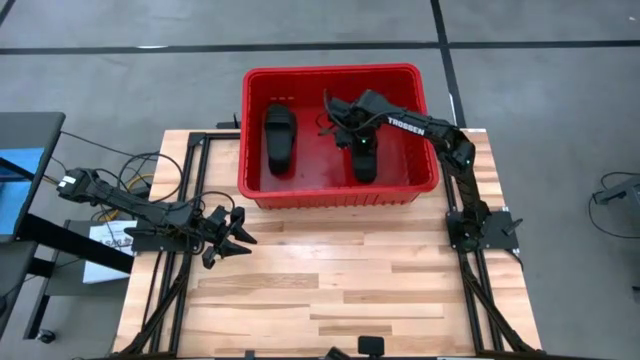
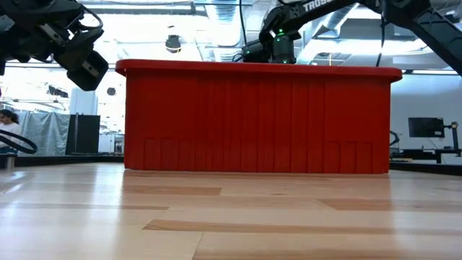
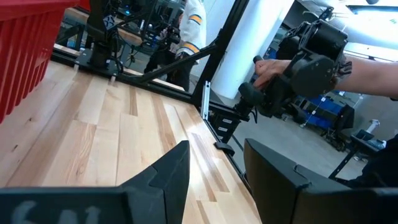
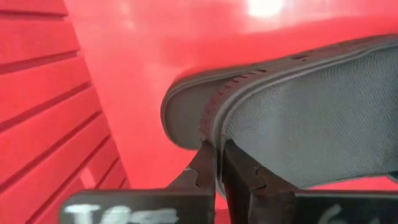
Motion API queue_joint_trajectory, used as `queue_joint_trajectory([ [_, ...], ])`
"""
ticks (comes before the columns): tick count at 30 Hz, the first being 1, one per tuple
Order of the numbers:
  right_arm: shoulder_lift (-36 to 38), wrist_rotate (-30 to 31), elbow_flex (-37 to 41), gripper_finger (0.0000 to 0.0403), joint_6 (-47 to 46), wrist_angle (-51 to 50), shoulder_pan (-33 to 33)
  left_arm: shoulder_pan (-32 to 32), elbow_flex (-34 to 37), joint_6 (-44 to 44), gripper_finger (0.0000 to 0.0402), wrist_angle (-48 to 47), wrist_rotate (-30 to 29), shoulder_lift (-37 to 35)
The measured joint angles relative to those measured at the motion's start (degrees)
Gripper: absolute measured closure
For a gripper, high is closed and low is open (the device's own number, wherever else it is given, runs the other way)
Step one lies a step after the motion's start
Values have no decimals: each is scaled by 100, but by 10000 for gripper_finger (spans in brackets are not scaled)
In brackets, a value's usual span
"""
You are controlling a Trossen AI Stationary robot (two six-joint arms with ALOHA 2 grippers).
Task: Pick and place slides into bin
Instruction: Put the black slipper into the red bin
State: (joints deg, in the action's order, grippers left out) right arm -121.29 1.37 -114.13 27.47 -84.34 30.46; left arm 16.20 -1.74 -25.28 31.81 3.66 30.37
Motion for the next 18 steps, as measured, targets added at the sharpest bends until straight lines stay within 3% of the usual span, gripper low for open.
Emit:
queue_joint_trajectory([
  [18,0,17,2,373,-95,52,-83,-1,0,0,260,-2,2,0],
])
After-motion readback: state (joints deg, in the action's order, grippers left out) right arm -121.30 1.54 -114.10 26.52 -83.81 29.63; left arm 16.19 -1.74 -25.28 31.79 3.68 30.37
